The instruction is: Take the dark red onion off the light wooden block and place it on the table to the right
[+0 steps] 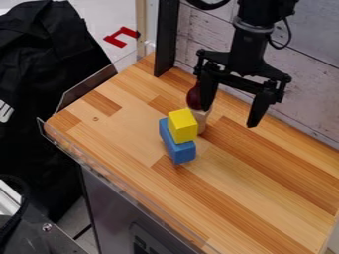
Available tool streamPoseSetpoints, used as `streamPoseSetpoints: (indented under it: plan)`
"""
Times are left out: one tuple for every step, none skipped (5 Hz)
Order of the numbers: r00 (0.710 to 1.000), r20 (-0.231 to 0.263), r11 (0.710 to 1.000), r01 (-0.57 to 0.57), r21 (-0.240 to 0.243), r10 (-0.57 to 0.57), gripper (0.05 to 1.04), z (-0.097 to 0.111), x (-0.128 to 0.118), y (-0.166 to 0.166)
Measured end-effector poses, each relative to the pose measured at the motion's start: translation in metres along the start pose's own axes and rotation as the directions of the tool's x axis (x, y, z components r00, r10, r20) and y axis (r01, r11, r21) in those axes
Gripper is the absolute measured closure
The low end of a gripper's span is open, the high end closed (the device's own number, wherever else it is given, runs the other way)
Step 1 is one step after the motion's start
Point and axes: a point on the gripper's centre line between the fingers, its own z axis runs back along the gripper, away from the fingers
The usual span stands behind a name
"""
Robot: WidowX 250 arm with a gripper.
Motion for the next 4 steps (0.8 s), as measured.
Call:
streamPoseSetpoints:
  plan:
    - [0.999, -0.033, 1.0, -0.001, 0.012, 0.002, 0.084, -0.01, -0.003, 0.001]
    - [0.999, 0.007, 0.999, 0.04, 0.0, -0.04, 0.084, -0.005, 0.006, 0.003]
    - [0.994, 0.082, 0.997, 0.08, -0.021, -0.078, 0.084, 0.011, 0.011, 0.001]
    - [0.99, 0.12, 0.997, 0.074, -0.018, -0.071, 0.084, 0.022, 0.02, 0.009]
